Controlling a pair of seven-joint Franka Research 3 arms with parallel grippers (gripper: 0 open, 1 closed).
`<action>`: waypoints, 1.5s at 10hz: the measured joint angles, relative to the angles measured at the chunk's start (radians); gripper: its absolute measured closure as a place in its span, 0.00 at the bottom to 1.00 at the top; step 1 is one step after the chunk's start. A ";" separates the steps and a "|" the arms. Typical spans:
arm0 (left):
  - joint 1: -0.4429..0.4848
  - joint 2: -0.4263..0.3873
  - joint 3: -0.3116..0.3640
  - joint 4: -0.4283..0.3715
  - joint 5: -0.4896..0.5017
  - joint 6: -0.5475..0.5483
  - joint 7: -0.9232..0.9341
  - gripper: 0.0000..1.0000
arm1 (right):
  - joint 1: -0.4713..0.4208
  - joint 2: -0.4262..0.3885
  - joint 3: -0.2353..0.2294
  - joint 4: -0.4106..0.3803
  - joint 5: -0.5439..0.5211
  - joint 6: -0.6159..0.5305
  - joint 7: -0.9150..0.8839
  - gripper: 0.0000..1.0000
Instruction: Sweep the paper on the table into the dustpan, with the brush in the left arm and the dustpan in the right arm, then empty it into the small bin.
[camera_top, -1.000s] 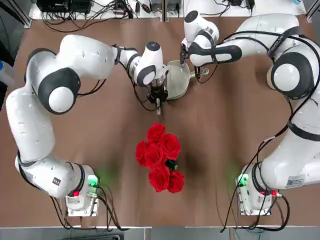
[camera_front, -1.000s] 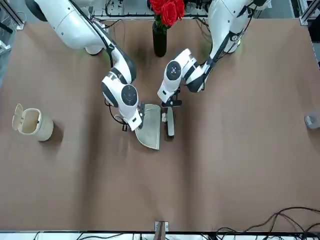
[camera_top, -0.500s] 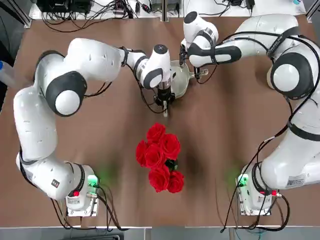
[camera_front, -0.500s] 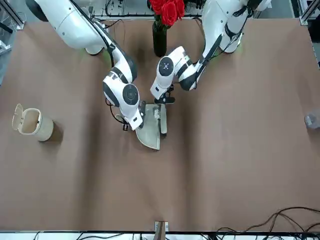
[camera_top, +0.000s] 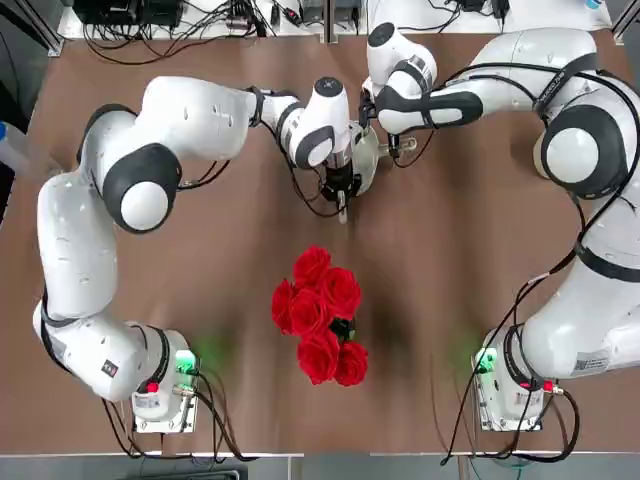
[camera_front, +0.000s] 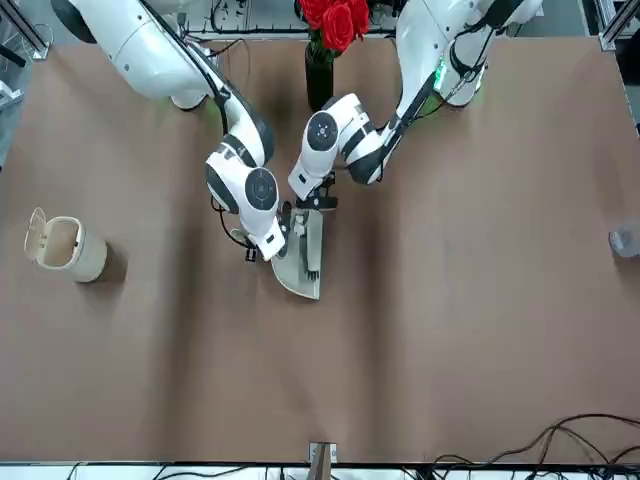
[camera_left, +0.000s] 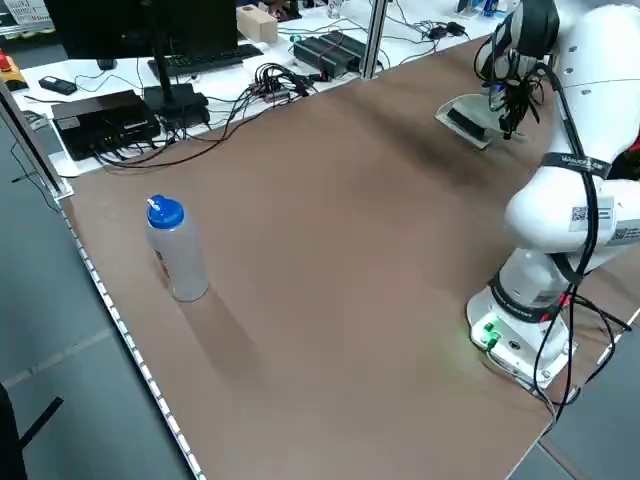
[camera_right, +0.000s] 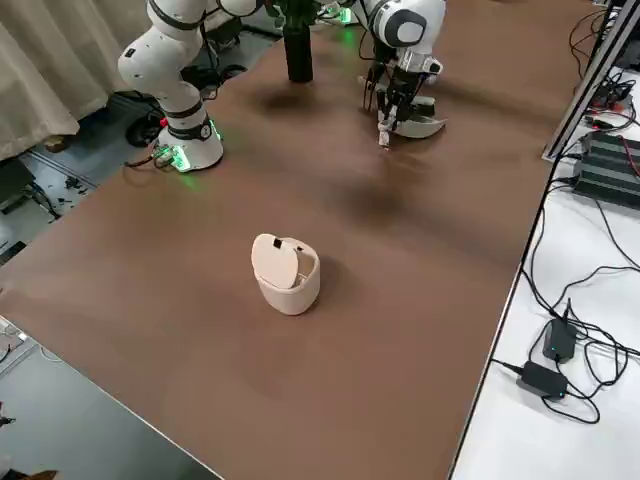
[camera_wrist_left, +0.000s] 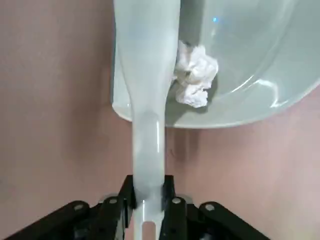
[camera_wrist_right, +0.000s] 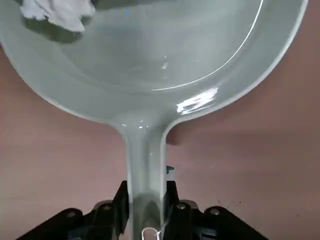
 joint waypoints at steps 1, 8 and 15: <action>0.010 -0.008 0.000 0.008 0.001 -0.016 0.006 0.73 | 0.000 0.000 0.000 0.000 0.000 0.000 0.000 0.67; 0.209 -0.136 0.006 -0.027 0.055 -0.314 0.109 0.73 | -0.062 -0.001 0.015 0.016 0.007 0.009 0.001 0.67; 0.942 -0.351 0.011 -0.330 0.172 -0.202 0.823 0.73 | -0.107 -0.005 0.049 0.019 0.015 0.125 -0.103 0.67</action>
